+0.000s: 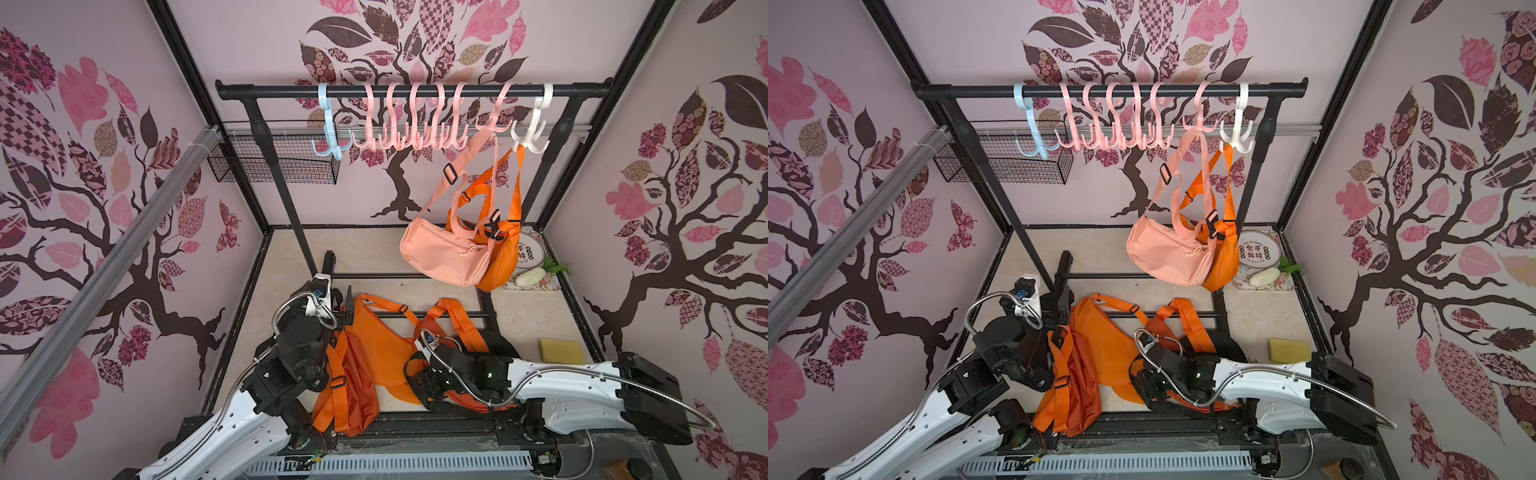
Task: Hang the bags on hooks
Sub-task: Pick up the bag from the bag.
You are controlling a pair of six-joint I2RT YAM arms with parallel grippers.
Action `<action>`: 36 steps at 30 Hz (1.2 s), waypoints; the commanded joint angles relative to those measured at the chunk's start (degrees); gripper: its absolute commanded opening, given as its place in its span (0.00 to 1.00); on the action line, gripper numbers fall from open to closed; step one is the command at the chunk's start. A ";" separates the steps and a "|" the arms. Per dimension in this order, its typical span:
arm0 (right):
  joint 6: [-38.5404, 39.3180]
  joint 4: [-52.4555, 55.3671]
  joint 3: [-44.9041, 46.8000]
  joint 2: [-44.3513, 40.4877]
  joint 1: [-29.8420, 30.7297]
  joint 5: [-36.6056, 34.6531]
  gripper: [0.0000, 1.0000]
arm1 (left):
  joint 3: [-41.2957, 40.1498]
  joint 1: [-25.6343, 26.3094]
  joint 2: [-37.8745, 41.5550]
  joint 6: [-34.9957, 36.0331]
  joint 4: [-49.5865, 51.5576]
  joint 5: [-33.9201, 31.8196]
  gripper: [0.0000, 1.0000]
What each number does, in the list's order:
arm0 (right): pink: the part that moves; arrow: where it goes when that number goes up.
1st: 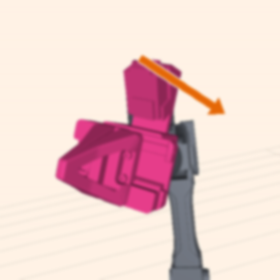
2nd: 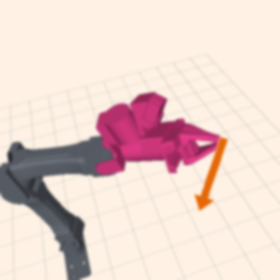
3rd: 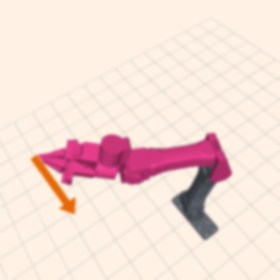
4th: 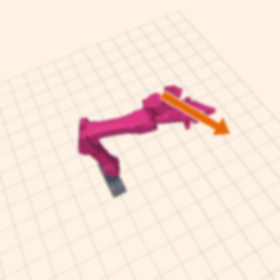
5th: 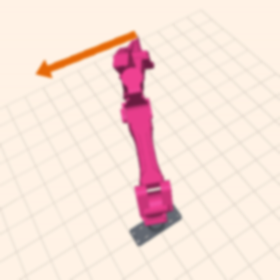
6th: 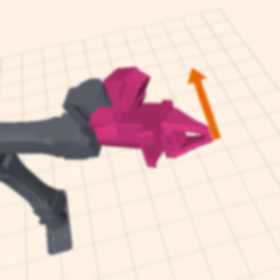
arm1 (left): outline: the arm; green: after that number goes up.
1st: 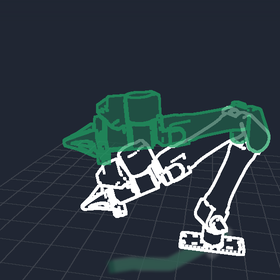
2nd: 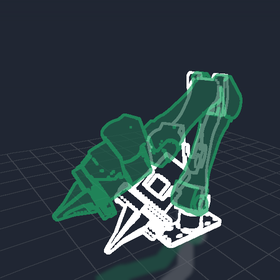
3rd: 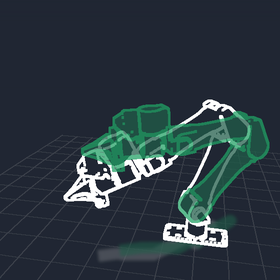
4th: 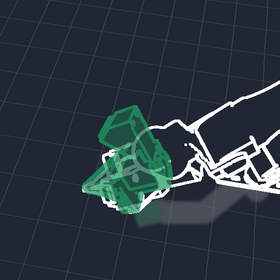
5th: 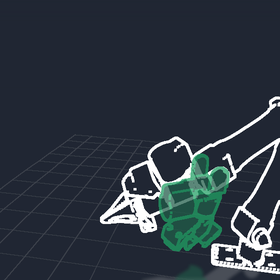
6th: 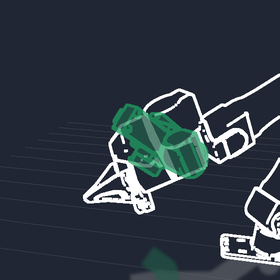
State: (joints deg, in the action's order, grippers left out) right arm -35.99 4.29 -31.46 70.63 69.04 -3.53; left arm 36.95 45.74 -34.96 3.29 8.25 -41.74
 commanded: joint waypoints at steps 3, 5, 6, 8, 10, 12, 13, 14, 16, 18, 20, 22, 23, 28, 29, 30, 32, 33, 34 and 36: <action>-1.15 -0.68 -2.67 -0.92 2.87 -5.01 0.51 | -1.18 -0.15 0.33 -0.10 -2.01 1.19 0.98; -1.82 1.84 -3.41 -2.85 3.21 -7.49 0.54 | -1.27 -0.21 0.51 -0.27 -1.88 1.35 0.98; -2.55 3.42 -3.77 -4.00 3.37 -9.07 0.55 | -1.28 -0.18 0.56 -0.35 -2.00 1.38 0.98; -2.90 5.86 -4.33 -6.30 4.39 -12.49 0.56 | -1.28 -0.20 0.96 -0.56 -2.08 1.54 0.98; -2.99 7.29 -4.92 -7.96 5.06 -14.05 0.58 | -1.35 -0.19 1.39 -0.74 -2.01 1.88 0.98; -2.84 7.51 -5.61 -7.87 5.55 -13.62 0.58 | -1.17 -0.21 1.71 -0.92 -2.01 1.98 0.98; -2.82 7.29 -6.07 -7.15 6.28 -13.31 0.58 | -1.34 -0.21 1.85 -0.89 -2.01 2.01 0.98; -2.67 7.41 -6.66 -5.82 7.26 -13.43 0.58 | -1.33 -0.16 1.98 -0.90 -1.92 1.92 0.98; -2.11 7.78 -7.94 -2.89 9.45 -15.22 0.59 | -1.35 -0.13 2.28 -0.92 -1.95 1.67 0.98; -2.02 7.54 -8.51 0.77 11.50 -15.05 0.59 | -1.35 -0.12 2.55 -0.92 -1.84 1.52 0.98; -2.18 5.86 -8.18 3.85 11.56 -12.82 0.58 | -1.44 -0.10 2.61 -0.92 -1.92 1.40 0.98; -2.01 4.46 -7.73 5.88 11.55 -12.76 0.57 | -1.47 -0.11 2.65 -0.92 -1.85 1.31 0.98; -2.01 4.05 -7.65 6.62 11.56 -13.19 0.56 | -1.44 -0.08 2.55 -1.01 -1.92 1.28 0.98; -0.23 2.17 -8.47 9.73 11.49 -15.36 0.46 | -1.49 -0.05 1.95 -1.09 -1.92 1.55 0.98; 0.36 2.23 -8.80 10.52 11.56 -16.00 0.43 | -1.49 -0.12 1.93 -1.09 -1.92 1.61 0.98; 0.80 2.14 -9.17 11.16 11.54 -16.22 0.41 | -1.38 -0.07 1.92 -1.09 -1.83 1.60 0.98; 1.31 1.82 -9.66 12.61 11.56 -16.39 0.34 | -1.61 -0.10 2.00 -1.00 -1.89 1.49 0.98; 1.60 1.58 -9.84 13.19 11.56 -16.06 0.30 | -1.53 -0.10 2.00 -1.01 -1.87 1.46 0.98; 1.80 1.50 -10.01 13.69 11.56 -15.90 0.27 | -1.55 -0.11 1.97 -0.92 -1.90 1.41 0.98; 1.93 1.72 -10.16 14.01 11.56 -16.06 0.18 | -1.60 -0.12 1.88 -0.92 -1.92 1.35 0.98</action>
State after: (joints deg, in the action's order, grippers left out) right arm -35.14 6.57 -39.35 83.37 80.55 -18.35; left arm 36.95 45.74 -33.06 2.85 8.14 -40.27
